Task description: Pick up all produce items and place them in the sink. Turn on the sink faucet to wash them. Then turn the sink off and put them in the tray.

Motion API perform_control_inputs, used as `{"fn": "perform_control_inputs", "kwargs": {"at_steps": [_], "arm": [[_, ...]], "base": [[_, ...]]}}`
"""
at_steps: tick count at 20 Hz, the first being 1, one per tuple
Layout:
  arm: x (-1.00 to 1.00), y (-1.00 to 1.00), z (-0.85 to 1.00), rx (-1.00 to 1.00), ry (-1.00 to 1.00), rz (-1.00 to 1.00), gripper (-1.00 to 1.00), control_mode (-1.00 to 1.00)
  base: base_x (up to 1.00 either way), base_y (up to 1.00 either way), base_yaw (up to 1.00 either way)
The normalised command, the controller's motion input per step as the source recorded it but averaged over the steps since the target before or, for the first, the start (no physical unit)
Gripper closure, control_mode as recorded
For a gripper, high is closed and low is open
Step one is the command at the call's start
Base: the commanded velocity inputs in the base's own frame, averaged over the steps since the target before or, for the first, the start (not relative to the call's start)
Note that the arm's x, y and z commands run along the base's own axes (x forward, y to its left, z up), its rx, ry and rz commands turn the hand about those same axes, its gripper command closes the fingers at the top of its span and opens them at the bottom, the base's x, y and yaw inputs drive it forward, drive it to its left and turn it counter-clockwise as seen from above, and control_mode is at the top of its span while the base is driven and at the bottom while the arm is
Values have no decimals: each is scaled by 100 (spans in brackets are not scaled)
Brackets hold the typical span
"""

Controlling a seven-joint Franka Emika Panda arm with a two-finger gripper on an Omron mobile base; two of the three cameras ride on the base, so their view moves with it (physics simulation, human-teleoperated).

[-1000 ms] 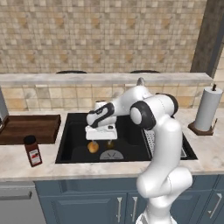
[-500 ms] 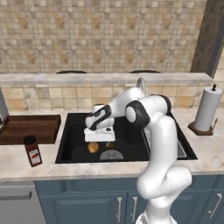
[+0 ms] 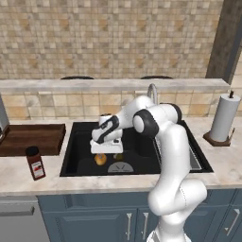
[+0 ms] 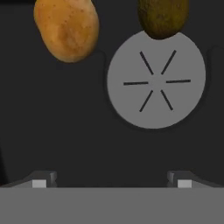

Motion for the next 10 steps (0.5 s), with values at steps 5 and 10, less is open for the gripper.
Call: {"fn": "perform_control_inputs", "kwargs": {"at_steps": [5,10], "arm": [[6,1,-15,0,-13,0,-100,-100],[15,0,-15,0,-8,0,-100,-100]], "base": [[0,0,0],[0,0,0]]}}
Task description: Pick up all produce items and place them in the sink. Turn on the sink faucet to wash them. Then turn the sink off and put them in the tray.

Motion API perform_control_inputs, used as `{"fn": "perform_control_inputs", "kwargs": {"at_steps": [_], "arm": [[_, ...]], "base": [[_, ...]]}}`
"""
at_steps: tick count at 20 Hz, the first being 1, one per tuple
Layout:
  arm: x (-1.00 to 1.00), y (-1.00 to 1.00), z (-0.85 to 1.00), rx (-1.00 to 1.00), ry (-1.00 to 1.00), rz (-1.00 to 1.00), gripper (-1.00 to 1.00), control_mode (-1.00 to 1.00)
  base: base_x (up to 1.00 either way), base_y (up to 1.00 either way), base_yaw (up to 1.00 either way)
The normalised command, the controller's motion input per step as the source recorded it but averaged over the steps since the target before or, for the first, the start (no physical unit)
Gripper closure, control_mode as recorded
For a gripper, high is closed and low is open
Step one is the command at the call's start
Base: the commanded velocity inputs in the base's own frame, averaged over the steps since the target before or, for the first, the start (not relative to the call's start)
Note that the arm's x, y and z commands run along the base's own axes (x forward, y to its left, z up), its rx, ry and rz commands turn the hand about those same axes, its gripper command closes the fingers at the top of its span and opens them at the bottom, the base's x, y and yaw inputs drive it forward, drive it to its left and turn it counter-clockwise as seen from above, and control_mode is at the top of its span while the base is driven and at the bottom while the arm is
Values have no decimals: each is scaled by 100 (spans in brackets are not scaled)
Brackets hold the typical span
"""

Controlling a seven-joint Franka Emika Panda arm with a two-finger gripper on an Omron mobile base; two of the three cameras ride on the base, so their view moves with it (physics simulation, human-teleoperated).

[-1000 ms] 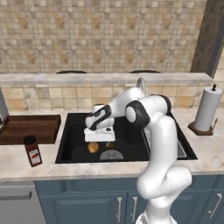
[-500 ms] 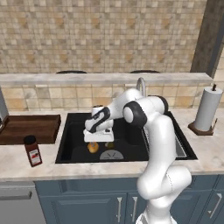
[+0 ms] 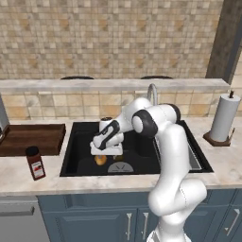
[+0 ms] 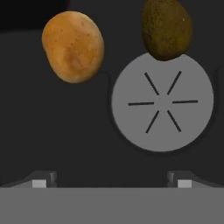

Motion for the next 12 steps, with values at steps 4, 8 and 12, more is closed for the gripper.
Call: {"fn": "perform_control_inputs", "kwargs": {"at_steps": [4,8,12], "arm": [[27,4,-9,0,-2,0,-100,-100],[34,9,-7,0,0,0,-100,-100],[39,12,-11,0,0,0,-100,-100]], "base": [[0,0,0],[0,0,0],[0,0,0]]}}
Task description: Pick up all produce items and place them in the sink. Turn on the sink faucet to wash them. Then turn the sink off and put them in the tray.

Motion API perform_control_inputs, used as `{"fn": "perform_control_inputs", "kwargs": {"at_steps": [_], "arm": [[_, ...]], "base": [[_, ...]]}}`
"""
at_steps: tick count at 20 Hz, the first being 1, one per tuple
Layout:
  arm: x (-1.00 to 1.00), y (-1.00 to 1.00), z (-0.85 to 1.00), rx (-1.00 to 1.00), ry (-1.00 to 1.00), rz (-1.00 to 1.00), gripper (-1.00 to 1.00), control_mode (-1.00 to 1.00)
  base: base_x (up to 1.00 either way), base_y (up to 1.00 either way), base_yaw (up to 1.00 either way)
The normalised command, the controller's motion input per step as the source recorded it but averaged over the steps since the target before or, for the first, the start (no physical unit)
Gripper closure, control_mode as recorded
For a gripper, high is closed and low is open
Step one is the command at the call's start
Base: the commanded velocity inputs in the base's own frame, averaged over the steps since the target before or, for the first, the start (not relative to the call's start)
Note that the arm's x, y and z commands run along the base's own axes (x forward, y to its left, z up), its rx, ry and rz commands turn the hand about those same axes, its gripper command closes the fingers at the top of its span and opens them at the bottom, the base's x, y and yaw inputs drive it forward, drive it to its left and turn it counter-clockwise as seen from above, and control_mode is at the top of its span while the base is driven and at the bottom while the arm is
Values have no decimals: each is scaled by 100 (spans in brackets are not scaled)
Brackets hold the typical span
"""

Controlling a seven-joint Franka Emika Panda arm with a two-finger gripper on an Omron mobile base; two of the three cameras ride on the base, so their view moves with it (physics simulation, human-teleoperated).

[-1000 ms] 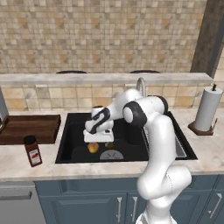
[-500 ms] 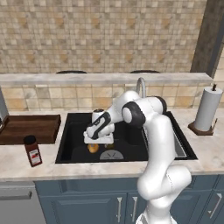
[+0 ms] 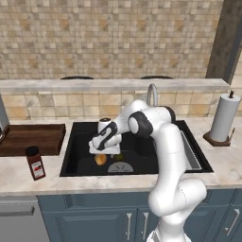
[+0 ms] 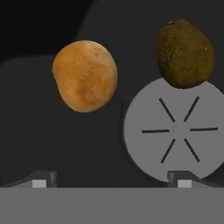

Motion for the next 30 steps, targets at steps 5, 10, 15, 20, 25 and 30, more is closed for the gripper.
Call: {"fn": "perform_control_inputs", "kwargs": {"at_steps": [5,10,15,20,25,30], "arm": [[34,7,-22,0,0,0,-100,-100],[32,0,-30,0,0,0,-100,-100],[28,0,-34,0,0,0,-100,-100],[29,4,-32,0,0,0,-100,-100],[30,6,-31,0,0,0,-100,-100],[15,0,-41,0,0,0,-100,-100]], "base": [[0,0,0],[0,0,0],[0,0,0],[0,0,0],[0,0,0],[0,0,0]]}}
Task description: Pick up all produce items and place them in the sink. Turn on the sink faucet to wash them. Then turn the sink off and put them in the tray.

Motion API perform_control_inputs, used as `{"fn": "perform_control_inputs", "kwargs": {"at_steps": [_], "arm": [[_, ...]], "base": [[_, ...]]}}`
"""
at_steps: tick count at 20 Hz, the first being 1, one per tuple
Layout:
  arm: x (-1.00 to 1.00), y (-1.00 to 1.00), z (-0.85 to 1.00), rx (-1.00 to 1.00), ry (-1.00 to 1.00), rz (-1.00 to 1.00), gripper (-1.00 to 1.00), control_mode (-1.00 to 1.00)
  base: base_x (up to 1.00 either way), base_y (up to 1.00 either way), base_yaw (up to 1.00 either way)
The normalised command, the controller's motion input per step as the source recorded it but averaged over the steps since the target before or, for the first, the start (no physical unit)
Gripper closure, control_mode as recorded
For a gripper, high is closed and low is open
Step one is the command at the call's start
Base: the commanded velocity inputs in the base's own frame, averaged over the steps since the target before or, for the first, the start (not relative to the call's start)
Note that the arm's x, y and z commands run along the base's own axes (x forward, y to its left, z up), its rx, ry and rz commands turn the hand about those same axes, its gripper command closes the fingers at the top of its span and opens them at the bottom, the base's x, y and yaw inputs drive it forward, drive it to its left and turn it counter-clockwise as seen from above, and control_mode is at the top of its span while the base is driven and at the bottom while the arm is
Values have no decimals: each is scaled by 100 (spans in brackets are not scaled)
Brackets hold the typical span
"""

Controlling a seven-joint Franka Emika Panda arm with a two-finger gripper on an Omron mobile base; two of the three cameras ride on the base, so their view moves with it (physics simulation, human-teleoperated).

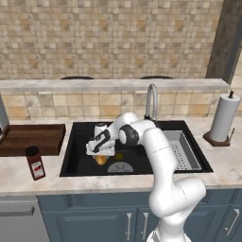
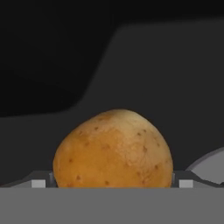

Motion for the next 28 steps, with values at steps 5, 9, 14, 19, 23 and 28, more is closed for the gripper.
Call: {"fn": "perform_control_inputs", "kwargs": {"at_steps": [5,9,14,19,23,28], "arm": [[5,0,-47,0,0,0,-100,-100],[2,0,-28,0,0,0,100,-100],[-38,-23,36,0,-2,0,100,-100],[-62,-37,95,0,-4,0,100,-100],[-67,-35,100,0,-2,0,100,-100],[-75,-43,100,0,-4,0,100,-100]], "base": [[0,0,0],[0,0,0],[0,0,0],[0,0,0],[0,0,0],[0,0,0]]}}
